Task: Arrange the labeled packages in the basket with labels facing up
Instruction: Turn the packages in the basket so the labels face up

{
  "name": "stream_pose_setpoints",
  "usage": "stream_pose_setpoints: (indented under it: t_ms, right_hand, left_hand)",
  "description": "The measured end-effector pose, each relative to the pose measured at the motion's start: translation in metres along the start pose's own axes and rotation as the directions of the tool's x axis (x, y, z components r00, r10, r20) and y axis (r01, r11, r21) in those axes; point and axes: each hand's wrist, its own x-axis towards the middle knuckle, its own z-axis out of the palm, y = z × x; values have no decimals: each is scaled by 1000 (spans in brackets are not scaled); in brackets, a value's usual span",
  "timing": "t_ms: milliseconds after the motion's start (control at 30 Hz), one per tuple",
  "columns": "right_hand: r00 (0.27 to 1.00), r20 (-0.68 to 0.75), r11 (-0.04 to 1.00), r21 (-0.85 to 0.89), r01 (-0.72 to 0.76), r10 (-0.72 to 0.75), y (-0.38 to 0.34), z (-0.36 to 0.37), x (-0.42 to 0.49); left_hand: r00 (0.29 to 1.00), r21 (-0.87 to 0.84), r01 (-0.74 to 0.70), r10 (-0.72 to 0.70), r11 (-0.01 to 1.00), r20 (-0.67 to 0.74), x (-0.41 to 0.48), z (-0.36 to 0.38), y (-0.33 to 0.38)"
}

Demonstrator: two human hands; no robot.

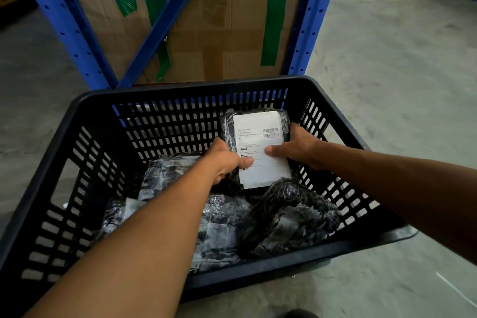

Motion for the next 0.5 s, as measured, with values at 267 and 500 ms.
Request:
stream_pose_setpoints:
  t_ms: [267,500]
  right_hand:
    - [997,-54,998,-35,53,-54,7,9,15]
    - [989,116,988,-136,-75,91,11,4,21]
  left_hand:
    - [982,89,-32,48,995,-182,15,13,-11]
    - [996,132,74,-79,988,32,12,11,-8]
